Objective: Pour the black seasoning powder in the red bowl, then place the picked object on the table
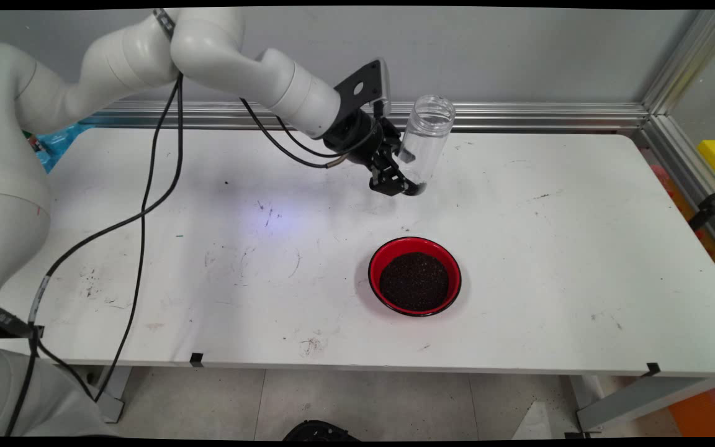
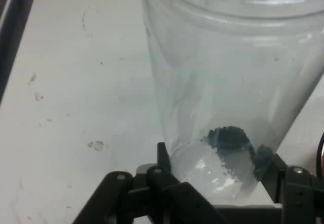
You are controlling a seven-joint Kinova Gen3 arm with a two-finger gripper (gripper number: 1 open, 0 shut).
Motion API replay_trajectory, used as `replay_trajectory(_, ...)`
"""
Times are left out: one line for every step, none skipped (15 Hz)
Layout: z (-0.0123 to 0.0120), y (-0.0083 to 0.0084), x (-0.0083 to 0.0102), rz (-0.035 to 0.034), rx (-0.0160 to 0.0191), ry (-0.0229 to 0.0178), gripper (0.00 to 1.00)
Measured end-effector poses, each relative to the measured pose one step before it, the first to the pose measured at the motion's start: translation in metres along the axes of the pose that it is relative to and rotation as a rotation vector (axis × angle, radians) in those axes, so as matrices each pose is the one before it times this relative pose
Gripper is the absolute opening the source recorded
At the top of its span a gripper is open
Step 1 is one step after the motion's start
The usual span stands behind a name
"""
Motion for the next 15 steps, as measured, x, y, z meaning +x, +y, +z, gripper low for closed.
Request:
replay_trajectory(0.00313, 0.00018, -0.00261, -0.02577, -0.00154, 0.00336, 0.00)
replay_trajectory(0.00410, 0.00010, -0.00304, -0.02804, -0.00242, 0.00431, 0.00)
replay_trajectory(0.00431, 0.00019, -0.00382, -0.02081, -0.00288, 0.00074, 0.00)
replay_trajectory(0.00405, 0.00023, -0.00309, -0.01116, -0.00347, 0.00367, 0.00)
replay_trajectory(0.00461, 0.00019, -0.00340, -0.01039, -0.00429, 0.00447, 0.00)
replay_trajectory(0.00468, 0.00021, -0.00399, -0.00754, -0.00455, 0.00470, 0.00)
replay_trajectory(0.00388, 0.00000, -0.00356, -0.00504, -0.00358, 0.00343, 0.00)
replay_trajectory(0.00426, -0.00034, -0.00427, -0.00454, -0.00319, 0.00311, 0.00)
replay_trajectory(0.00389, -0.00085, -0.00426, -0.00440, -0.00160, 0.00351, 0.00)
replay_trajectory(0.00315, -0.00082, -0.00361, -0.00296, -0.00136, 0.00263, 0.00)
replay_trajectory(0.00351, -0.00110, -0.00419, -0.00182, -0.00160, 0.00229, 0.00)
replay_trajectory(0.00315, -0.00153, -0.00434, -0.00222, -0.00041, 0.00206, 0.00)
replay_trajectory(0.00289, -0.00133, -0.00397, -0.00231, -0.00178, 0.00206, 0.00)
replay_trajectory(0.00223, -0.00101, -0.00315, -0.00180, -0.00226, 0.00181, 0.00)
replay_trajectory(0.00201, -0.00084, -0.00272, -0.00087, -0.00384, 0.00242, 0.00)
